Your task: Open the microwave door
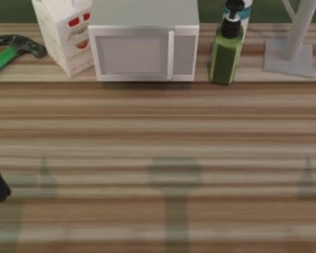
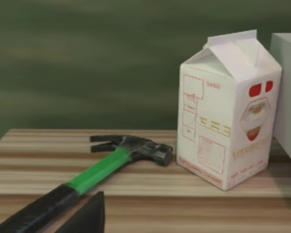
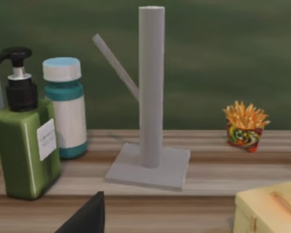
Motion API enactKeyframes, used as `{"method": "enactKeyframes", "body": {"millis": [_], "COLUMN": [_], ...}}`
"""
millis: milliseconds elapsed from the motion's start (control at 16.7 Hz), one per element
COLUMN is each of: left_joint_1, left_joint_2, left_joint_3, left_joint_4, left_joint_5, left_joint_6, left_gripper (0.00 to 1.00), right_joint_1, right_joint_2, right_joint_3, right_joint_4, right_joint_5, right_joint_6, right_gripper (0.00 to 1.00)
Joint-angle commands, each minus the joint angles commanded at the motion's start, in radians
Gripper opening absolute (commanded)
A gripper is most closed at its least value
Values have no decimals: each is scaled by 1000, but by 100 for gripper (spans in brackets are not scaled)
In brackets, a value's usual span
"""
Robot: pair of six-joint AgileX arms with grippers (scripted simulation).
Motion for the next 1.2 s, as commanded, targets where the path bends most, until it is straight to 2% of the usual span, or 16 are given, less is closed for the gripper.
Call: {"method": "enactKeyframes", "body": {"millis": [240,480,720,1200], "left_joint_1": [-15,-92,-212,-485], "left_joint_2": [30,217,567,1440], "left_joint_3": [29,203,505,1259], "left_joint_4": [-17,-102,-218,-437], "left_joint_5": [-9,-56,-131,-291], "left_joint_6": [-9,-63,-164,-416], "left_gripper": [100,100,100,100], "right_joint_1": [0,0,0,0], "right_joint_2": [0,0,0,0], "right_joint_3": [0,0,0,0], "right_joint_4": [0,0,0,0], "right_joint_5": [0,0,0,0], "right_joint_6": [0,0,0,0], "right_gripper": [100,100,100,100]}}
